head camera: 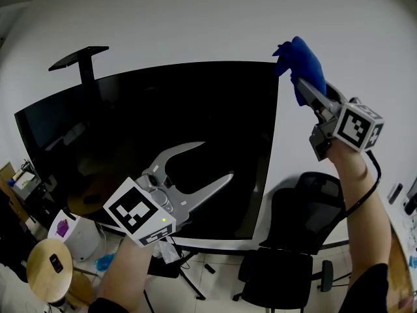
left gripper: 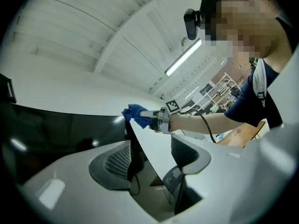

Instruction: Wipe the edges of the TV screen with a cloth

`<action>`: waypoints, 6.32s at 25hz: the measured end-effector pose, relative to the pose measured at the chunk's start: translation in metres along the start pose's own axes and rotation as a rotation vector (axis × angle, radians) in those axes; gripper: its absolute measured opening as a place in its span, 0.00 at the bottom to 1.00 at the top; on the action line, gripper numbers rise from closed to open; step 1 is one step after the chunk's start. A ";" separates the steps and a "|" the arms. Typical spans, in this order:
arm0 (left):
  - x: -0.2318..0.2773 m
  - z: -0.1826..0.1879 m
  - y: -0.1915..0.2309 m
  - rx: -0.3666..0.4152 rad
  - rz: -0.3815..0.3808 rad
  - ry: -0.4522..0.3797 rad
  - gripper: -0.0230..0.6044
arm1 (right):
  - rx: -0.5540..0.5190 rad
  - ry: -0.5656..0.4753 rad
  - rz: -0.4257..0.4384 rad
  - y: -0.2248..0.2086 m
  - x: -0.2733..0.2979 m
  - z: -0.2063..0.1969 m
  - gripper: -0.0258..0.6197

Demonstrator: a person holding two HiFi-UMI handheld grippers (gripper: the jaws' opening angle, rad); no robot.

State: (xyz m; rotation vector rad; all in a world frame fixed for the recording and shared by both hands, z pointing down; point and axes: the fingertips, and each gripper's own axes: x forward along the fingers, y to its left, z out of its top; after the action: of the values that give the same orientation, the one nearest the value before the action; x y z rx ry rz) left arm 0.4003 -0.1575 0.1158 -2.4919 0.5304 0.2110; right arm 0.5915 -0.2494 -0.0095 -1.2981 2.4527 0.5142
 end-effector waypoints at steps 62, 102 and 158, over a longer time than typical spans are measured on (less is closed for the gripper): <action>-0.030 -0.339 -0.148 -0.453 0.052 0.364 0.45 | 0.402 0.559 -0.004 0.069 -0.180 -0.511 0.37; -0.076 -0.427 -0.198 -0.647 0.049 0.529 0.45 | 0.642 0.971 -0.164 0.112 -0.302 -0.692 0.37; -0.357 -0.474 -0.026 -0.722 0.088 0.508 0.45 | 0.648 0.896 -0.248 0.332 -0.080 -0.721 0.37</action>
State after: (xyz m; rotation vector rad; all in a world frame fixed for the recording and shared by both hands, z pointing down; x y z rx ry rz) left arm 0.1028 -0.2918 0.6114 -3.2474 0.8933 -0.2596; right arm 0.2776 -0.3447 0.7173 -1.6819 2.6095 -1.0624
